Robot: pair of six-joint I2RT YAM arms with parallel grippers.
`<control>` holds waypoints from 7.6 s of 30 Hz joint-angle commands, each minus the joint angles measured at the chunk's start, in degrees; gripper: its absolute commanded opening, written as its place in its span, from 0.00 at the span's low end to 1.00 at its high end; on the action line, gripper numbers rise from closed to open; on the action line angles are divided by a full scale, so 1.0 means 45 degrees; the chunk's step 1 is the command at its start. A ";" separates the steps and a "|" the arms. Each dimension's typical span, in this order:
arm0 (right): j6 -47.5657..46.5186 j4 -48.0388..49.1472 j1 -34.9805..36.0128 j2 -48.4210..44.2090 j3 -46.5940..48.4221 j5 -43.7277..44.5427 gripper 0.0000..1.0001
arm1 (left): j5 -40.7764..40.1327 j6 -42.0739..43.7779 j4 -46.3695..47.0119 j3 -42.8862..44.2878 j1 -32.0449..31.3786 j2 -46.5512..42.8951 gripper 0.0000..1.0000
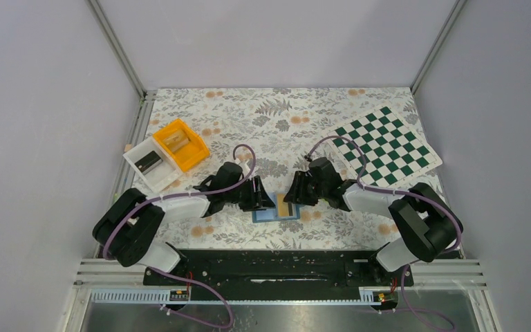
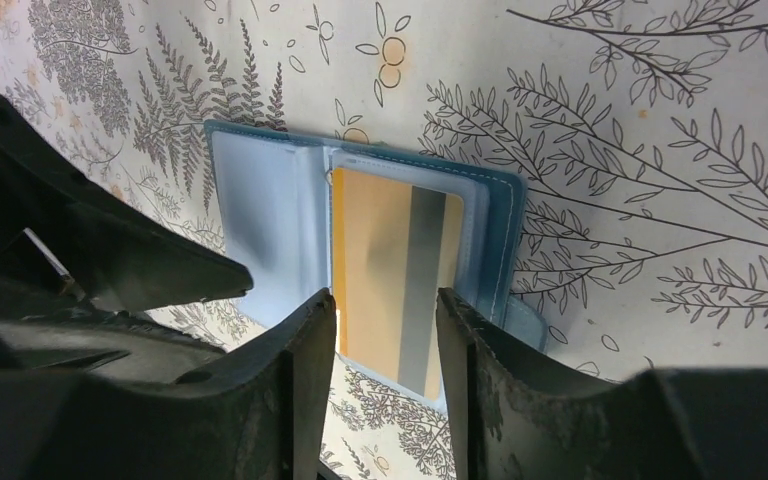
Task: Take the credit cards out of the card holder
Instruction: Remove the credit card from the card holder.
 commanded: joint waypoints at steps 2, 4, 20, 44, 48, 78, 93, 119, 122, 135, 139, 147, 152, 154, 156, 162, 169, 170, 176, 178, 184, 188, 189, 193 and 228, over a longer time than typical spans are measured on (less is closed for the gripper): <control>-0.0224 0.0233 -0.0056 0.0154 -0.0345 0.0481 0.46 | -0.0711 -0.0070 0.1244 0.0581 -0.0243 0.0843 0.45; -0.0296 0.0186 -0.0068 0.0044 -0.0479 0.0582 0.45 | -0.0736 -0.0166 0.1504 0.0549 -0.0311 0.1101 0.45; -0.0063 0.0195 -0.0181 0.0074 -0.1090 0.0645 0.37 | -0.1542 -0.0390 0.2264 0.0677 -0.0959 0.1721 0.34; 0.0009 0.0461 -0.0391 -0.0054 -0.1279 0.0327 0.36 | -0.2624 -0.0481 0.2138 0.1041 -0.1587 0.1849 0.36; 0.0143 0.0726 -0.0453 0.0119 -0.1335 0.0095 0.36 | -0.2851 -0.0491 0.2109 0.1058 -0.1599 0.2094 0.34; 0.0551 0.1325 -0.0467 0.0325 -0.1624 -0.0178 0.31 | -0.1834 -0.1452 0.4247 0.0462 -0.1721 0.2757 0.26; 0.0867 0.1506 -0.0470 0.0140 -0.1766 -0.0354 0.30 | -0.1855 -0.1758 0.4441 0.0460 -0.1735 0.2864 0.25; -0.0493 -0.0906 -0.0468 -0.0714 -0.1111 0.1028 0.37 | -0.2457 -0.1290 0.3348 0.0596 -0.1724 0.2784 0.27; -0.0325 -0.0591 -0.0471 -0.0621 -0.1314 0.0836 0.35 | -0.1998 -0.1413 0.3952 0.0572 -0.1735 0.2905 0.27; 0.0218 0.0515 -0.0468 -0.0270 -0.2055 0.0238 0.24 | -0.1282 -0.1741 0.5422 0.0328 -0.1735 0.2969 0.26; 0.0220 0.0530 -0.0469 -0.0326 -0.2099 0.0166 0.21 | -0.2007 -0.1586 0.4298 0.0420 -0.1726 0.2879 0.27; 0.0166 0.0004 -0.0471 -0.1068 -0.1876 -0.0024 0.18 | -0.3169 -0.1084 0.2645 0.0486 -0.1734 0.2294 0.30; 0.0049 -0.0782 -0.0472 -0.1758 -0.1622 0.0181 0.22 | -0.3206 -0.0963 0.2582 0.0441 -0.1731 0.2011 0.32; 0.0029 -0.0982 -0.0482 -0.2093 -0.1527 0.0187 0.25 | -0.3114 -0.0914 0.2587 0.0493 -0.1733 0.2027 0.34; 0.0054 -0.1118 -0.0468 -0.2348 -0.1444 0.0158 0.26 | -0.3069 -0.0937 0.2651 0.0496 -0.1731 0.2050 0.34; 0.0062 -0.1278 -0.0467 -0.2694 -0.1193 0.0045 0.28 | -0.2726 -0.1093 0.3170 0.0400 -0.1735 0.2364 0.34; 0.0223 -0.1003 -0.0321 -0.2463 -0.0994 -0.0094 0.29 | -0.2699 -0.1099 0.3232 0.0353 -0.1732 0.2399 0.34; 0.0248 -0.0928 -0.0290 -0.2397 -0.0970 -0.0110 0.29 | -0.2706 -0.1099 0.3232 0.0353 -0.1726 0.2414 0.34; 0.0342 -0.0653 -0.0204 -0.1816 -0.0881 0.0034 0.29 | -0.2680 -0.1125 0.3305 0.0335 -0.1736 0.2485 0.35; 0.0374 -0.0487 -0.0184 -0.1493 -0.0855 -0.0018 0.28 | -0.2602 -0.1145 0.3357 0.0335 -0.1735 0.2553 0.34; 0.0596 0.0229 -0.0138 -0.0506 -0.0929 -0.0381 0.25 | -0.2523 -0.1194 0.3531 0.0310 -0.1733 0.2654 0.34; 0.0773 0.0393 -0.0103 -0.0327 -0.1241 -0.0418 0.20 | -0.2382 -0.1277 0.3832 0.0226 -0.1737 0.2748 0.34; 0.0856 0.0524 -0.0097 -0.0316 -0.1377 -0.0449 0.19 | -0.2329 -0.1306 0.3912 0.0208 -0.1733 0.2771 0.33; 0.1067 0.0865 -0.0096 -0.0168 -0.1777 -0.0484 0.17 | -0.2132 -0.1444 0.4218 0.0221 -0.1723 0.2889 0.32; 0.1128 0.1278 -0.0107 0.0344 -0.1854 -0.0509 0.11 | 0.1011 -0.4155 0.9629 -0.0590 -0.1716 0.3804 0.18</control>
